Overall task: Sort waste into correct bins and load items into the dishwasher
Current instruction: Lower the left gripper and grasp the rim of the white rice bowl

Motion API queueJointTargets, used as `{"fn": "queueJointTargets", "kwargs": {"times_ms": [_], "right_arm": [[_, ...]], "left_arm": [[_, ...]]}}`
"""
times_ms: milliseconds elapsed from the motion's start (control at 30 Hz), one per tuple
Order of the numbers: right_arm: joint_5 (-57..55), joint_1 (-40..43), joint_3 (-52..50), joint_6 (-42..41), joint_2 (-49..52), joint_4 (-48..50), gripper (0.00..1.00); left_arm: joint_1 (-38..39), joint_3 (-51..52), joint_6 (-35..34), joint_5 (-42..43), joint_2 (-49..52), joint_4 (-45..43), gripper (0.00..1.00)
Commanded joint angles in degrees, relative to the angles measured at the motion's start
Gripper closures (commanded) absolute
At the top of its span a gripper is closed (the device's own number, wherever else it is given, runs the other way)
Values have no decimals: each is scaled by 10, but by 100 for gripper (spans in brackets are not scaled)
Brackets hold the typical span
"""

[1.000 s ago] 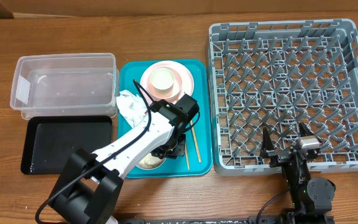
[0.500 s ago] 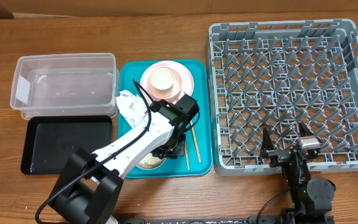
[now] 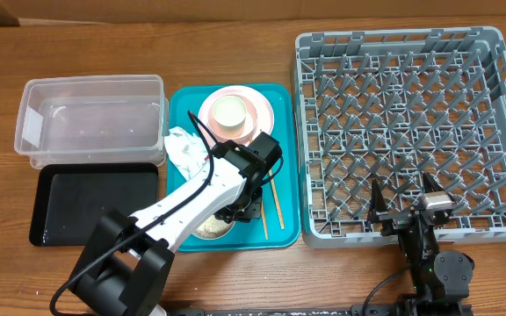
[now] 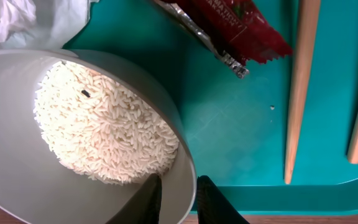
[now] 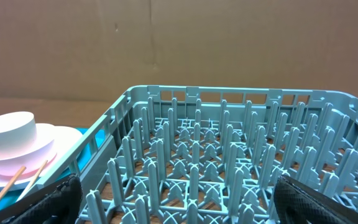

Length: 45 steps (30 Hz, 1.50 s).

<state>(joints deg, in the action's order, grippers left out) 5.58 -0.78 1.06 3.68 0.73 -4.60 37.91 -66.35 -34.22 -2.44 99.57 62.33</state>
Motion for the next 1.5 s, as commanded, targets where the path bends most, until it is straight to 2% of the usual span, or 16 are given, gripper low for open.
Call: {"fn": "queueJointTargets", "kwargs": {"times_ms": [0,333,1167,1333,1467], "right_arm": [[1,2,-6,2,-6,2,0],[1,2,-6,2,-6,2,0],[1,2,-6,2,-6,2,0],[1,2,-6,2,-6,2,0],[1,2,-6,2,-6,2,0]], "left_arm": [[4,13,-17,-12,-2,-6,78],[4,50,-21,-11,-2,-43,82],[3,50,-20,-24,-2,-38,83],[3,30,-20,-25,-3,-9,87],[3,20,-16,-25,-3,0,82]]}}
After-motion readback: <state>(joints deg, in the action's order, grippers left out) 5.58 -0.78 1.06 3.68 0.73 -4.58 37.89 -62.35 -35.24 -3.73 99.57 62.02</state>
